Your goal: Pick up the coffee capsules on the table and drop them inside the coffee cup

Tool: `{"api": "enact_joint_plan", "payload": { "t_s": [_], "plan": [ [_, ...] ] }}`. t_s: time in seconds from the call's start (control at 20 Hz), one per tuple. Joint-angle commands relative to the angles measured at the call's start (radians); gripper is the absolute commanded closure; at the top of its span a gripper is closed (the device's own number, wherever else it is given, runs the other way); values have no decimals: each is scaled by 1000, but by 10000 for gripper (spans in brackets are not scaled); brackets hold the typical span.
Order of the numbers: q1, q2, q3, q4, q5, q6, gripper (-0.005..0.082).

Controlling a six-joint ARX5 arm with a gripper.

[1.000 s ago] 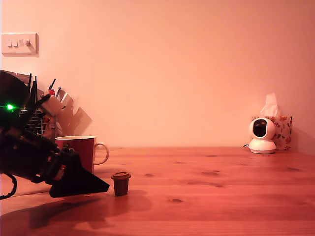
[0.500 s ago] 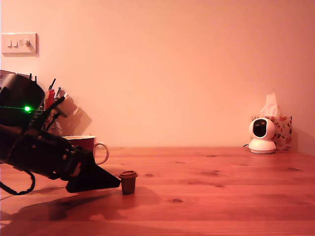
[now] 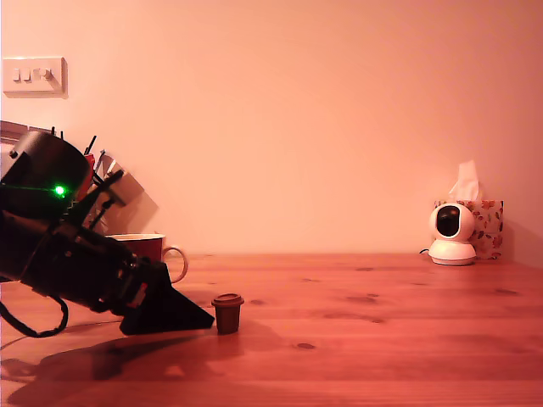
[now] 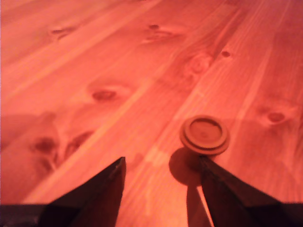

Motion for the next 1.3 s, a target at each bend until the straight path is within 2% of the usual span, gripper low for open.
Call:
{"api": "enact_joint_plan", "payload": {
  "t_s": [0.0,0.2,0.35,0.65,0.75,1.25],
  "plan": [
    [-8,20,-3,8,16,11,322],
    [-27,21,-3,8,43,19,322],
    [-47,21,-1,8,43,19,322],
    [-72,23,27,7,37,19,322],
    [-75,25,37,7,14,21,327],
    [-91,56,70,-39,13,39,345]
  ]
}}
